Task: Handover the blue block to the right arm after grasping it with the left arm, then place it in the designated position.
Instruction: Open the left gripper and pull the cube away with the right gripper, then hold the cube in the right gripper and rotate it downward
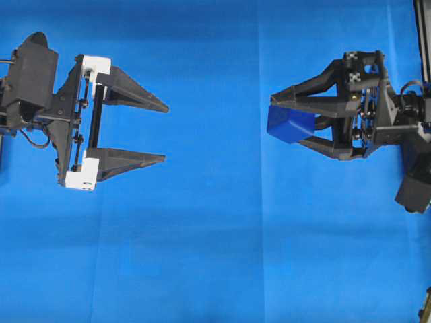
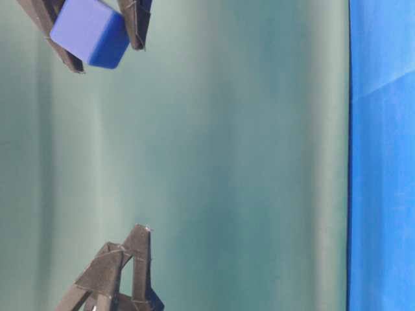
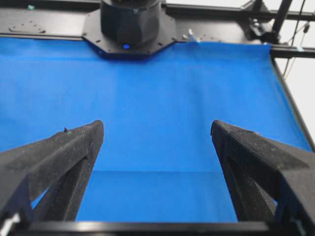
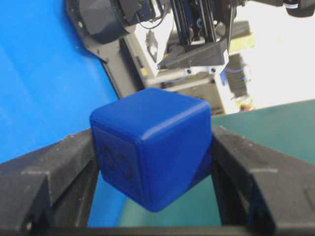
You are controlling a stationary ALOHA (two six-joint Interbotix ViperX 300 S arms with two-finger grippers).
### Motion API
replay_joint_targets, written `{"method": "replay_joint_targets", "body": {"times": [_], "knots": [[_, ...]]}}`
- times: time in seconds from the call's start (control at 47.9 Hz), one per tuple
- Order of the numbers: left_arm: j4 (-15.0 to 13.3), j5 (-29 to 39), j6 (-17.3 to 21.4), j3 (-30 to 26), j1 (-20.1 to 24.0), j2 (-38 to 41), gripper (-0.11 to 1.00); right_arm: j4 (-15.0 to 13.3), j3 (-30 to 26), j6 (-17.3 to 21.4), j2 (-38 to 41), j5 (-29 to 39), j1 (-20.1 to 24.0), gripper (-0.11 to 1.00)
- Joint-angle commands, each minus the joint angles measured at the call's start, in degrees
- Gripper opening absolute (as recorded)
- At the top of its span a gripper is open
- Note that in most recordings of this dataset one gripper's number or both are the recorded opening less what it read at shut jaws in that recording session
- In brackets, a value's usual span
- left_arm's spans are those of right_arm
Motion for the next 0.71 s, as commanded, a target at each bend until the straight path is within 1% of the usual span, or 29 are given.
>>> {"method": "replay_joint_targets", "body": {"times": [0.0, 0.042, 0.146, 0.271, 0.313, 0.355, 0.438, 0.563, 0.689], "knots": [[0.18, -0.18, 0.00, -0.79, -0.26, -0.70, 0.93, 4.66, -1.05, 2.20, -0.35, -0.18, 0.09, 0.51], [0.18, -0.18, 0.00, -0.79, -0.26, -0.70, 0.93, 7.56, -1.05, 4.57, -0.44, -0.18, 0.09, 0.51], [0.18, -0.18, 0.00, -0.79, -0.26, -0.70, 0.93, 12.04, -1.14, 9.49, -0.53, 0.00, 0.09, 0.51], [0.18, -0.18, 0.00, -0.79, -0.26, -0.53, 0.93, 15.73, -1.05, 16.44, -1.41, 0.53, 0.09, 0.51], [0.18, -0.26, 0.00, -0.88, -0.35, -0.53, 0.93, 16.79, -1.05, 19.86, -1.76, 0.79, 0.09, 0.51], [0.18, -0.18, 0.09, -0.88, -0.44, -0.53, 0.93, 17.31, -1.05, 22.41, -2.11, 1.05, 0.09, 0.51], [0.18, -0.26, 0.18, -0.88, -0.62, -0.53, 0.93, 17.49, -1.14, 27.42, -2.72, 1.76, 0.09, 0.51], [0.18, -0.18, 0.26, -0.88, -0.70, -0.53, 0.93, 17.40, -1.23, 33.40, -3.16, 2.72, 0.09, 0.51], [0.18, -0.26, 0.26, -0.79, -0.62, -0.53, 0.93, 17.40, -1.23, 35.60, -3.16, 3.34, 0.09, 0.51]]}}
